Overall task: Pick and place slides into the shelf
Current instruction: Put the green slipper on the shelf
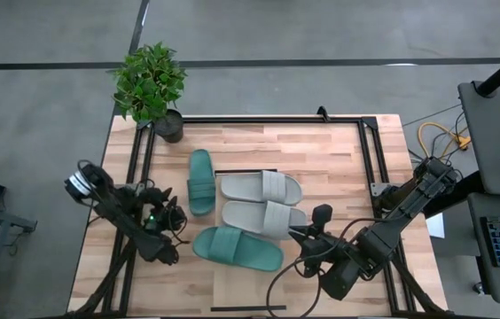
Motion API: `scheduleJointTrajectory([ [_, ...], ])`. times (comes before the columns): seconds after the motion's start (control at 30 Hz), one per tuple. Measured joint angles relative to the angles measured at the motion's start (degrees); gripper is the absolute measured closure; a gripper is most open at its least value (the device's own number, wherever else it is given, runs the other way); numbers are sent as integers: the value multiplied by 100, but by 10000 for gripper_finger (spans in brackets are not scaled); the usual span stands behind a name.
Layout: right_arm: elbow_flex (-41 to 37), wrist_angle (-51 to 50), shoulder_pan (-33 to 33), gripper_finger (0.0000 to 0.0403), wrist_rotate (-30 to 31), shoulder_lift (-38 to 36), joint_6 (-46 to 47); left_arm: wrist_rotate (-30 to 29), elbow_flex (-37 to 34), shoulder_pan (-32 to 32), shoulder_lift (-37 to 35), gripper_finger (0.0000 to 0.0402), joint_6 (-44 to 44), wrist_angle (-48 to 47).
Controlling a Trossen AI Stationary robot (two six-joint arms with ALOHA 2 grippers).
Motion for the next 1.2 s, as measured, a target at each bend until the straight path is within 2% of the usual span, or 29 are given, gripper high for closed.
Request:
scheduleJointTrajectory([
  [0.27, 0, 0, 0, 339, 12, 0, -13, -665, -89, 0, 125, 229, 109, 630],
  [0.47, 0, 0, 0, 344, 14, 0, -15, -666, -225, 0, 25, 229, 1057, 1400],
  [0.8, 0, 4, -4, 343, 14, 0, -15, -1003, -664, 25, 13, 229, 1093, 2129],
  [1.0, 0, 8, -4, 342, 17, 0, -15, -1382, -692, 48, 13, 229, 1270, 2601],
  [1.2, 0, 13, -4, 344, 17, 0, -15, -1386, -778, 323, 12, 229, 1510, 2862],
])
